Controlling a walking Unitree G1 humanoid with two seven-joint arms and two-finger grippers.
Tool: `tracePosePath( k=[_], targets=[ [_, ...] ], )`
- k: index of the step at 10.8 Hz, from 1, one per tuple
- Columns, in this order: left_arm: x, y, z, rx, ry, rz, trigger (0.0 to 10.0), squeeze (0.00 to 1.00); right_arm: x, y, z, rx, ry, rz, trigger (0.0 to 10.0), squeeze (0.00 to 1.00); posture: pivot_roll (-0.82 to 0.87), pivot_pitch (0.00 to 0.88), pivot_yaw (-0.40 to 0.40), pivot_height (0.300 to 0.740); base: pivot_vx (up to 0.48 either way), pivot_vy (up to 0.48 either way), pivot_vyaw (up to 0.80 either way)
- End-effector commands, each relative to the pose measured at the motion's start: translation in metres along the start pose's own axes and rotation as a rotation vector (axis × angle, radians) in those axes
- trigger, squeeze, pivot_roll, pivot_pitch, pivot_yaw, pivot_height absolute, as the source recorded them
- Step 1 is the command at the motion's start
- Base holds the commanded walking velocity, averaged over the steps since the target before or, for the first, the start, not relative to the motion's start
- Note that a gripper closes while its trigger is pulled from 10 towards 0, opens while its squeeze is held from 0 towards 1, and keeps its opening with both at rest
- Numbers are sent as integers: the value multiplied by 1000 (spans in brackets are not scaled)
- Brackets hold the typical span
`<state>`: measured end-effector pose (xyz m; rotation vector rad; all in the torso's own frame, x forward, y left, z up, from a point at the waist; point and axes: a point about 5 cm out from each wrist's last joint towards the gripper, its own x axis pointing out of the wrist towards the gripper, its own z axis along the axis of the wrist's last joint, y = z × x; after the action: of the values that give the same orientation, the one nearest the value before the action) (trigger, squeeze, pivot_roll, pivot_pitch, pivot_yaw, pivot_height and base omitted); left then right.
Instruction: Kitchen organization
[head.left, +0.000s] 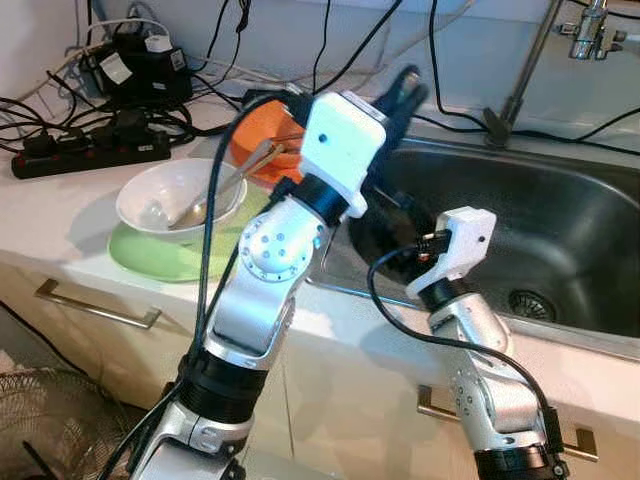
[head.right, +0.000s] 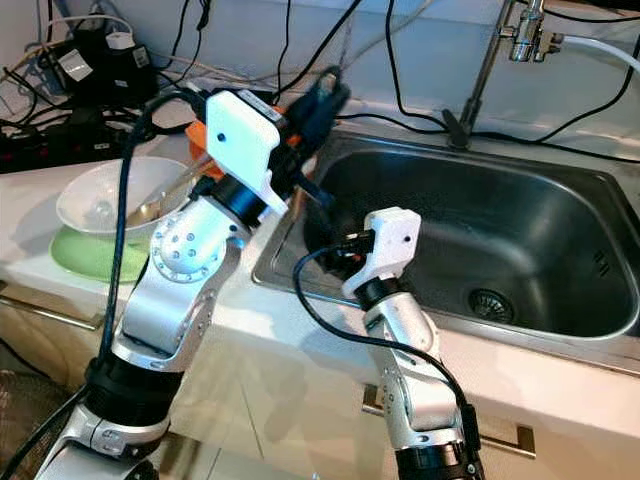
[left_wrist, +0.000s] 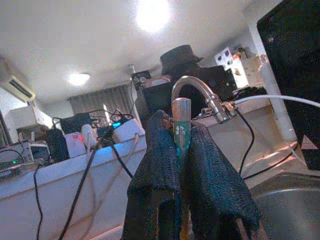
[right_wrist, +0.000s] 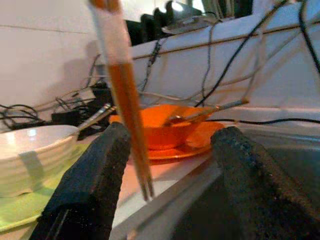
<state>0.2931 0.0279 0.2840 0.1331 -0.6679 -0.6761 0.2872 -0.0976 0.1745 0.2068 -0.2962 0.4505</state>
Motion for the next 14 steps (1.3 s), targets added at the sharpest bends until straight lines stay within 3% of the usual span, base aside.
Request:
tracePosePath(
  k=[1, 5, 8, 9, 14],
  targets=[
    [-1, -4, -1, -16, 6, -26, 10000, 0, 0, 4, 2, 15, 0, 25, 10000, 0, 143, 0, 17, 717, 0, 0, 0],
    [-1, -15, -5, -116, 28, -94, 10000, 0, 1, 9, -2, 41, 19, 47, 10000, 0, 150, 0, 21, 717, 0, 0, 0],
    [-1, -13, -4, -135, 39, -103, 10000, 0, 3, 7, -3, 19, 27, 27, 9569, 0, 148, 0, 29, 717, 0, 0, 0],
    [-1, -13, -4, -146, 43, -100, 10000, 0, 3, 6, -3, 17, 25, 19, 0, 0, 149, 0, 30, 717, 0, 0, 0],
    [-2, -3, -2, -259, 34, -46, 10000, 0, 5, 6, -4, 20, 18, 4, 0, 0, 152, 0, 35, 717, 0, 0, 0]
  ],
)
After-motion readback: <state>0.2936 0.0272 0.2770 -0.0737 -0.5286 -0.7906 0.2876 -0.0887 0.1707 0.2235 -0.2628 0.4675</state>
